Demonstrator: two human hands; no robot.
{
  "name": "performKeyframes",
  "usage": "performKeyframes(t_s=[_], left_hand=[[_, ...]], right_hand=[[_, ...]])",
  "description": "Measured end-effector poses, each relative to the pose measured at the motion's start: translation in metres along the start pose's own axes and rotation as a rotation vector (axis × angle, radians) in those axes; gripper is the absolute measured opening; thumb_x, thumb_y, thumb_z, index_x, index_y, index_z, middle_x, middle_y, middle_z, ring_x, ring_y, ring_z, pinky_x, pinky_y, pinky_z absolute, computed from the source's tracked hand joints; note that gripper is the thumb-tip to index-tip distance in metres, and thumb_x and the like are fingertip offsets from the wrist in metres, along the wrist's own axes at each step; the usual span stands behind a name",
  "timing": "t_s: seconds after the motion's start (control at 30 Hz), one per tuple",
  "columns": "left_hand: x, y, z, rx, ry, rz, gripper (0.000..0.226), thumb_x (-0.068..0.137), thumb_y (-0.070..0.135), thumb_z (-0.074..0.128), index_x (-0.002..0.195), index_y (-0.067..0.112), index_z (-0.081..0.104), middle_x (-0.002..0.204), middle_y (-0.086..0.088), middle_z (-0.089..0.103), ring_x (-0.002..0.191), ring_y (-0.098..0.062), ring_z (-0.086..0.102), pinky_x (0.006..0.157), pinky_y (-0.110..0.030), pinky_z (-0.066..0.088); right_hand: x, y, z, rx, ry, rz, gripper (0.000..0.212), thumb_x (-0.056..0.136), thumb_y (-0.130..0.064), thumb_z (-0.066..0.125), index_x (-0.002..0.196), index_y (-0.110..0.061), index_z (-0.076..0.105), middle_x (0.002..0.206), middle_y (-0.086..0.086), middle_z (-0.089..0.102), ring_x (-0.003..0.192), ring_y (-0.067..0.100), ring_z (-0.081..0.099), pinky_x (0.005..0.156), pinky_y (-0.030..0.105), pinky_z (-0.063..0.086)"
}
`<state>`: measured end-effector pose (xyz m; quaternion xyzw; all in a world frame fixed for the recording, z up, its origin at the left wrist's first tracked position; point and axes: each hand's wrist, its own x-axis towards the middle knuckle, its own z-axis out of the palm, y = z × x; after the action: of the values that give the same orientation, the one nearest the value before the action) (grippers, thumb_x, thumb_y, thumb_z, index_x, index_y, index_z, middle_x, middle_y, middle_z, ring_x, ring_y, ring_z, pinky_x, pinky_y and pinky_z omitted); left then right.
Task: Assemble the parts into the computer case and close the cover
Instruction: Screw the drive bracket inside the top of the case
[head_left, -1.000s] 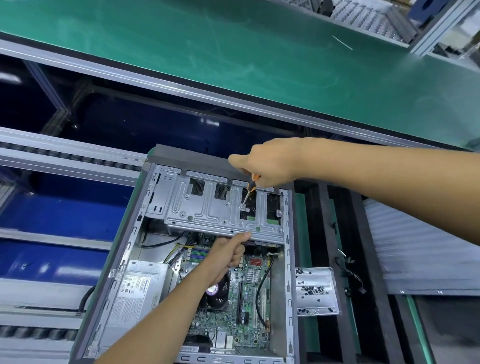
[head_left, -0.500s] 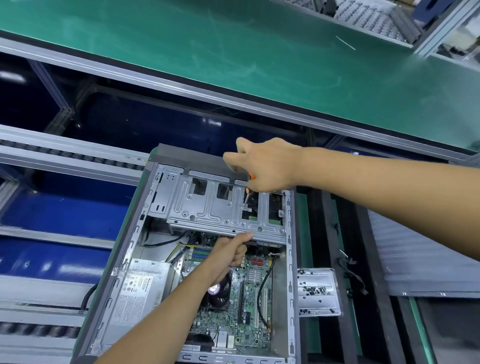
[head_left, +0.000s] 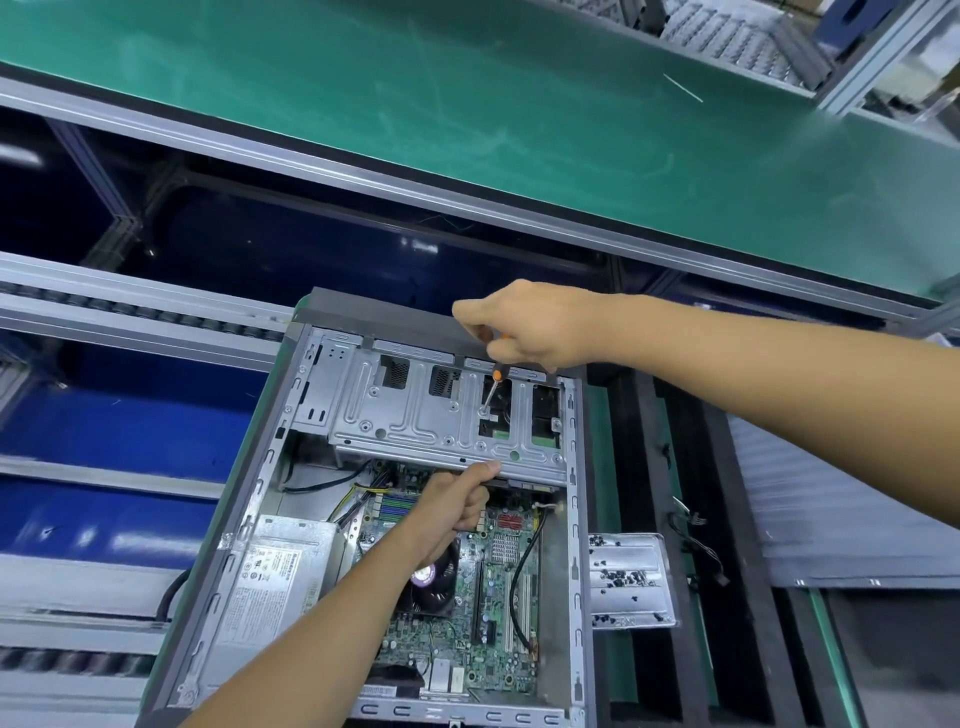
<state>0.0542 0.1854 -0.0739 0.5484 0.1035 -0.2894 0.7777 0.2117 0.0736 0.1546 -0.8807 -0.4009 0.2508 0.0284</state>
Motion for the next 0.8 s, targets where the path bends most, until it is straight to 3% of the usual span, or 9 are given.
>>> performKeyframes(t_s=[0.07, 0.13, 0.2, 0.23, 0.33, 0.4, 0.47, 0.57, 0.8], left_hand=[[0.001, 0.001, 0.0, -0.009, 0.005, 0.005, 0.043, 0.095, 0.044, 0.064, 0.055, 0.033, 0.073, 0.054, 0.004, 0.021, 0.052, -0.015, 0.016, 0.049, -0.022, 0.025], [0.001, 0.001, 0.0, -0.027, 0.008, 0.008, 0.013, 0.093, 0.046, 0.068, 0.094, 0.033, 0.069, 0.055, 0.004, 0.022, 0.051, -0.014, 0.016, 0.048, -0.022, 0.024], [0.005, -0.003, -0.003, -0.032, 0.02, 0.012, 0.033, 0.09, 0.049, 0.071, 0.101, 0.025, 0.052, 0.055, 0.004, 0.021, 0.05, -0.014, 0.016, 0.046, -0.02, 0.025], [0.006, -0.004, -0.002, -0.041, 0.009, 0.021, 0.034, 0.088, 0.051, 0.072, 0.102, 0.024, 0.056, 0.056, 0.004, 0.021, 0.05, -0.014, 0.016, 0.045, -0.02, 0.026], [0.006, -0.004, -0.003, -0.024, -0.023, 0.026, 0.036, 0.084, 0.057, 0.074, 0.078, 0.022, 0.08, 0.055, 0.004, 0.02, 0.05, -0.015, 0.016, 0.045, -0.02, 0.026], [0.004, -0.003, -0.004, 0.009, -0.024, 0.03, 0.047, 0.079, 0.063, 0.075, 0.055, 0.024, 0.067, 0.053, 0.004, 0.021, 0.049, -0.016, 0.017, 0.045, -0.021, 0.026], [0.003, 0.0, -0.005, 0.058, 0.007, 0.017, 0.057, 0.074, 0.07, 0.075, 0.051, 0.026, 0.046, 0.053, 0.003, 0.022, 0.049, -0.017, 0.017, 0.047, -0.021, 0.027], [-0.003, 0.009, -0.005, 0.174, 0.047, -0.007, 0.063, 0.071, 0.076, 0.072, 0.05, 0.029, 0.035, 0.054, 0.003, 0.025, 0.049, -0.017, 0.021, 0.048, -0.021, 0.029], [-0.015, 0.017, 0.005, 0.154, 0.084, -0.009, 0.059, 0.088, 0.063, 0.065, 0.048, 0.031, 0.036, 0.055, 0.005, 0.022, 0.049, -0.014, 0.016, 0.046, -0.023, 0.02]], right_hand=[[0.005, -0.007, 0.002, -0.03, 0.006, 0.065, 0.019, 0.093, -0.004, 0.049, 0.083, -0.018, 0.041, 0.071, 0.006, 0.057, 0.058, 0.018, 0.045, 0.052, 0.033, 0.032], [0.012, -0.012, -0.001, -0.022, -0.005, 0.158, 0.024, 0.095, -0.003, 0.047, 0.077, -0.018, 0.04, 0.08, 0.01, 0.064, 0.062, 0.022, 0.048, 0.055, 0.032, 0.035], [0.018, -0.014, -0.005, 0.006, -0.03, 0.26, 0.023, 0.095, -0.002, 0.043, 0.077, -0.016, 0.043, 0.092, 0.014, 0.071, 0.065, 0.027, 0.054, 0.058, 0.034, 0.043], [0.018, -0.017, -0.007, 0.038, -0.053, 0.321, 0.022, 0.094, 0.0, 0.043, 0.078, -0.015, 0.046, 0.096, 0.014, 0.072, 0.069, 0.03, 0.057, 0.06, 0.035, 0.046], [0.014, -0.023, -0.005, -0.044, -0.09, 0.466, 0.019, 0.095, 0.003, 0.052, 0.096, -0.01, 0.066, 0.106, 0.01, 0.068, 0.086, 0.03, 0.061, 0.061, 0.031, 0.046], [0.006, -0.024, 0.0, -0.08, 0.013, 0.481, 0.02, 0.102, -0.008, 0.048, 0.095, -0.006, 0.067, 0.09, 0.007, 0.063, 0.083, 0.029, 0.06, 0.065, 0.031, 0.046], [0.0, -0.022, 0.003, 0.005, 0.042, 0.454, 0.023, 0.102, -0.02, 0.047, 0.084, -0.011, 0.059, 0.071, 0.005, 0.06, 0.066, 0.027, 0.059, 0.057, 0.029, 0.042], [-0.009, -0.024, 0.006, 0.155, -0.018, 0.462, 0.017, 0.093, -0.024, 0.061, 0.082, -0.015, 0.052, 0.066, 0.007, 0.062, 0.051, 0.022, 0.054, 0.051, 0.027, 0.04], [-0.036, -0.023, 0.01, -0.053, 0.222, 0.463, 0.017, 0.089, -0.026, 0.061, 0.077, -0.02, 0.049, 0.076, -0.006, 0.059, 0.073, 0.02, 0.055, 0.06, 0.031, 0.038]])
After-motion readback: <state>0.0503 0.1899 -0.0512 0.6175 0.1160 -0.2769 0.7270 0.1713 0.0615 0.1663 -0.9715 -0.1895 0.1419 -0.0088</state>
